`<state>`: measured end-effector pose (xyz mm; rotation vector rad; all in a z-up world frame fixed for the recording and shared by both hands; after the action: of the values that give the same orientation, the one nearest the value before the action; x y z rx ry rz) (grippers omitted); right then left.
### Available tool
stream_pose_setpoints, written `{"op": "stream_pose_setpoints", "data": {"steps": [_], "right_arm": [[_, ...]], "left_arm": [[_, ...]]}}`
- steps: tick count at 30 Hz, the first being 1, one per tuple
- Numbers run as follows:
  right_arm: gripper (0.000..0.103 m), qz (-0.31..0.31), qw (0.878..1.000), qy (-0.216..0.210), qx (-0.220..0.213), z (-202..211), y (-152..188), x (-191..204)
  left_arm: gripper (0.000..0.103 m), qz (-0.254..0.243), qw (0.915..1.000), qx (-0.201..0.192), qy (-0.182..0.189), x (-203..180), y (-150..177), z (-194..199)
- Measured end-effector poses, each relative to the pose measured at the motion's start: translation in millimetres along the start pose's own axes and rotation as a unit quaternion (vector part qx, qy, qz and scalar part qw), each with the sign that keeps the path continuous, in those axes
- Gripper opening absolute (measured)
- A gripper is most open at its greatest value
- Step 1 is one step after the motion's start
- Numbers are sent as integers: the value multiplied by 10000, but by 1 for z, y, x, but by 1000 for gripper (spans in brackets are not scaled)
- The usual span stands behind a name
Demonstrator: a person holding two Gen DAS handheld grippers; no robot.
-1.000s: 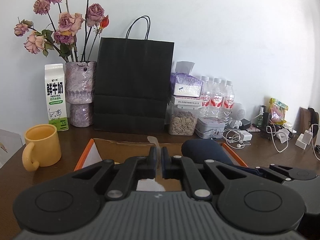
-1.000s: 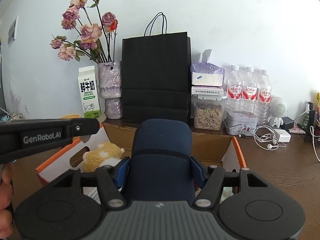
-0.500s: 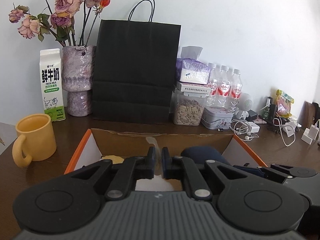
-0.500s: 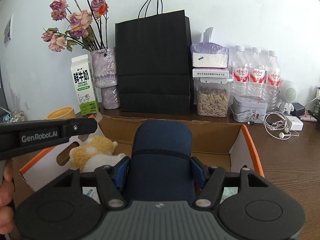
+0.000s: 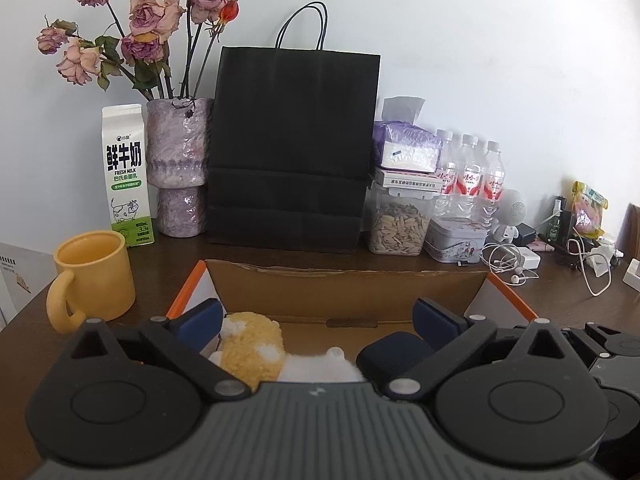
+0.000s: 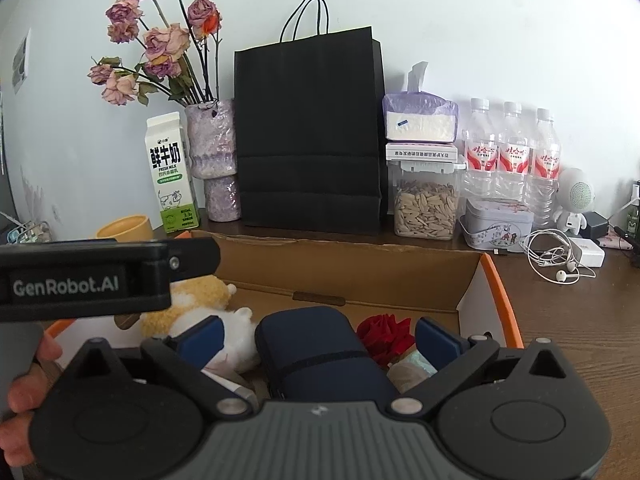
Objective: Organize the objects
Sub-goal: 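Withdraw both grippers from the box back over the table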
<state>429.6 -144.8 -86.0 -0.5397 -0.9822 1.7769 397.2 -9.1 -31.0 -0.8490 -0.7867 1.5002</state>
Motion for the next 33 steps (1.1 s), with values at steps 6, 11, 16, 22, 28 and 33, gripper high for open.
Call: {"op": "stream_pose_setpoints", "data": {"steps": [6, 11, 16, 22, 28, 33], "right_arm": [[103, 19, 10000, 22, 31, 1, 2, 0], [103, 44, 10000, 53, -31, 10, 2, 0], [103, 108, 9998, 107, -151, 26, 2, 3], [103, 100, 9996, 129, -236, 47, 8, 6], [103, 130, 9994, 176, -251, 72, 22, 9], [103, 100, 9996, 215, -150, 91, 42, 12]], "left_arm": [[103, 1, 10000, -15, -6, 1, 0, 3], [103, 6, 10000, -53, 16, 1, -1, 8], [103, -7, 9999, -139, 42, 0, -2, 22], [103, 18, 9997, -257, 59, -1, 4, 45], [103, 19, 9996, -252, 102, 2, 17, 70], [103, -16, 9998, -189, 75, 7, 31, 91]]}}
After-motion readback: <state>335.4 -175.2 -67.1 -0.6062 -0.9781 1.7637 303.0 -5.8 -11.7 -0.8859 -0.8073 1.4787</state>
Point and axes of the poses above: each gripper's, at about its wrist camera, not at the fingertips, and z roughly against the way its jaws point, x to its left, y to its underside, the point moved 10 cm from there along -z, roughly the way its jaws point, and after that the axes turned 8 degrees about x, right-handed, at the moved point
